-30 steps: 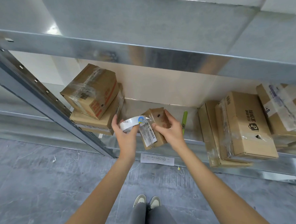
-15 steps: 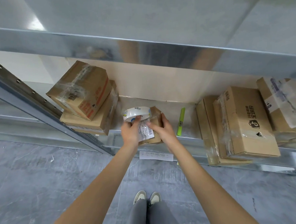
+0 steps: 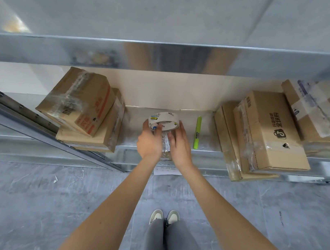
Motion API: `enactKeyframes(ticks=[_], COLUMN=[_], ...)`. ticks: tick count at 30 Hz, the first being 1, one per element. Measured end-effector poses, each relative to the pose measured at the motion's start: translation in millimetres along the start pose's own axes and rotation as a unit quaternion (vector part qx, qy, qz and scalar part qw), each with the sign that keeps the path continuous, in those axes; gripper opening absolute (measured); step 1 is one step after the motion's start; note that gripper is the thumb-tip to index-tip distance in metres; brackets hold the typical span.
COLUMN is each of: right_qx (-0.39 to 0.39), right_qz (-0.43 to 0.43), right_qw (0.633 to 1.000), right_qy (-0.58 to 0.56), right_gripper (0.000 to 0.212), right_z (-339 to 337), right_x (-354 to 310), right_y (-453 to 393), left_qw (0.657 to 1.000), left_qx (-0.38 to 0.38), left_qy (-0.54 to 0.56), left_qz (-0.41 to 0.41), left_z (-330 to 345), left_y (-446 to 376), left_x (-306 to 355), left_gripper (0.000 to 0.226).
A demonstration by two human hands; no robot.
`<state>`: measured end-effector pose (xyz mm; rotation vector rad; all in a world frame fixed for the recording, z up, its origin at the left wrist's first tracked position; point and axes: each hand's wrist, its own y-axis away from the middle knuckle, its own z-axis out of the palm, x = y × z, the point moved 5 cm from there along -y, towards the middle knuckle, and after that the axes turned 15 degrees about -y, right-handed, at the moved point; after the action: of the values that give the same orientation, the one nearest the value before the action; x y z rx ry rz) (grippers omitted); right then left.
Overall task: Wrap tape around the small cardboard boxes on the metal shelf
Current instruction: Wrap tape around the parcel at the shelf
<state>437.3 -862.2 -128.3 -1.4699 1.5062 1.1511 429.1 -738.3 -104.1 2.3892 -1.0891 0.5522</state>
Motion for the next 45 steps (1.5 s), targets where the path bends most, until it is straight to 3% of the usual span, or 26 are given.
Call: enactKeyframes(ticks=[4,7,10,13,16,18,21,24,31,37,45], right_qx=[-0.003,-0.016,-0.027,-0.026,-0.023,-0.022,-0.023,-0.027,-0.027,-0.073,-0.069], right_qz=[-0.011,0.001,0.008,0.012,0.012,0.010,0.001,-0.002,-0.037,-0.060,-0.091], right_qw=[0.992,0.986,0.980,0.975,0.969,0.965,0.959,0.955,0.938,0.927,0.930], right_qy=[0.125,0.164,0.198,0.219,0.246,0.261,0.283,0.296,0.345,0.363,0.350], right_gripper=[0.048,0.054,0.056,0.057,0.057,0.057,0.057,0.056,0.058,0.102,0.096], right_z=[0,-3,-3,-2,0,-1,-1,0,2,28,37], right_x=[1,1,1,0,-1,-2,-2,-2,-10,-18,-26], right_y=[1,2,4,5,4,3,2,1,3,16,18], left_qw=[0.998,0.995,0.989,0.977,0.968,0.937,0.850,0.823,0.840,0.863,0.862], left_qx=[-0.011,0.025,0.060,0.047,0.025,-0.007,-0.105,-0.173,-0.183,-0.154,-0.174], left_qy=[0.040,0.080,0.136,0.201,0.229,0.317,0.456,0.476,0.463,0.440,0.445], left_qz=[0.047,0.051,0.015,-0.046,-0.096,-0.147,-0.241,-0.256,-0.217,-0.193,-0.168], left_z=[-3,-16,-35,-44,-39,-29,-4,10,10,10,9], left_y=[1,-3,-15,-28,-31,-29,-19,-10,-17,-17,-19], left_x=[3,-6,-26,-48,-54,-52,-47,-41,-48,-41,-41], left_gripper=[0.028,0.022,0.033,0.045,0.042,0.039,0.039,0.041,0.041,0.029,0.014])
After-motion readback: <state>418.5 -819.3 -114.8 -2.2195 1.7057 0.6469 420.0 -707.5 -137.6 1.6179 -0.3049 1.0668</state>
